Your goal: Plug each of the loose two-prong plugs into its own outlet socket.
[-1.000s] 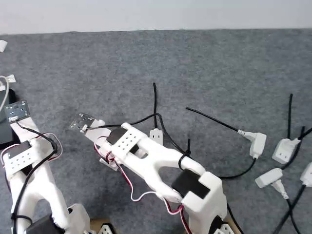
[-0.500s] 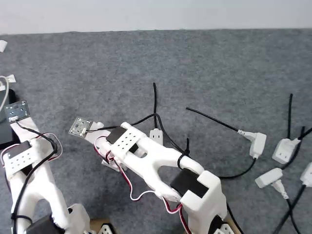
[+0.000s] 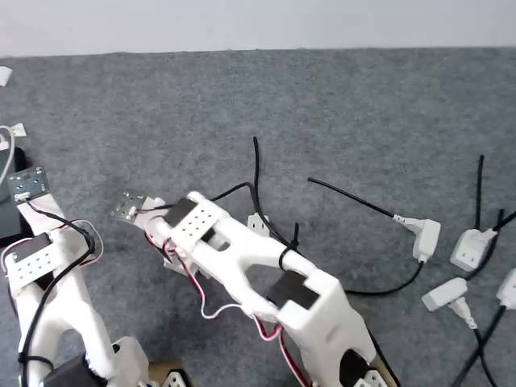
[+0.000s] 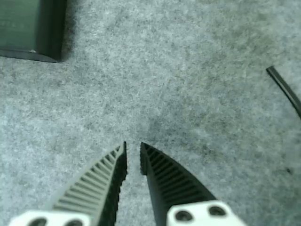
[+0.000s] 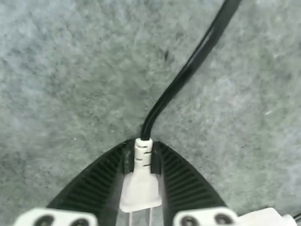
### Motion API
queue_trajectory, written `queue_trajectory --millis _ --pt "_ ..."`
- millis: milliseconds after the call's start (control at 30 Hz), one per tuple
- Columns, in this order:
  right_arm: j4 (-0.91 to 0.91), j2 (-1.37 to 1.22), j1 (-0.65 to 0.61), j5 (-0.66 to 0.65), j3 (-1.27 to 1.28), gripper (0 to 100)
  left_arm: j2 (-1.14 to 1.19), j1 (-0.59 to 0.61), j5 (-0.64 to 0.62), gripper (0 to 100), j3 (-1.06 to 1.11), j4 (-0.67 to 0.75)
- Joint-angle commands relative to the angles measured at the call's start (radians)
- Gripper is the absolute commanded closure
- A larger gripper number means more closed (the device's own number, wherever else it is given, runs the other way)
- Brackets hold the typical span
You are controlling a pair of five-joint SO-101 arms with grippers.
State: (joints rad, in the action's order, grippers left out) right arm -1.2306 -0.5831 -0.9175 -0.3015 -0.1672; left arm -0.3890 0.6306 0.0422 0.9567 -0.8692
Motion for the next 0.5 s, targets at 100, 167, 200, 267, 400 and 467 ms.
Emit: queue_trajectory --millis 100,167,200,267,400,467 --pt "-0.091 -0.058 -0.002 0.048 -0.135 99.0 0.002 -0.006 0.034 95 -0.039 0.018" --pt "-0.096 -0.033 0.005 0.08 -0.129 99.0 0.002 -0.008 0.034 95 -0.036 0.018" --pt "-0.096 -0.01 0.008 0.098 -0.117 99.0 0.002 -0.009 0.034 95 -0.036 0.018" --pt "-0.094 0.068 0.016 0.127 -0.068 99.0 0.002 -0.025 0.032 95 -0.035 0.017" --pt "-0.047 0.338 0.048 0.166 0.117 99.0 0.002 -0.031 0.031 95 -0.036 0.012" --pt "0.004 0.51 0.076 0.173 0.238 99.1 0.003 -0.044 0.031 95 -0.035 0.011"
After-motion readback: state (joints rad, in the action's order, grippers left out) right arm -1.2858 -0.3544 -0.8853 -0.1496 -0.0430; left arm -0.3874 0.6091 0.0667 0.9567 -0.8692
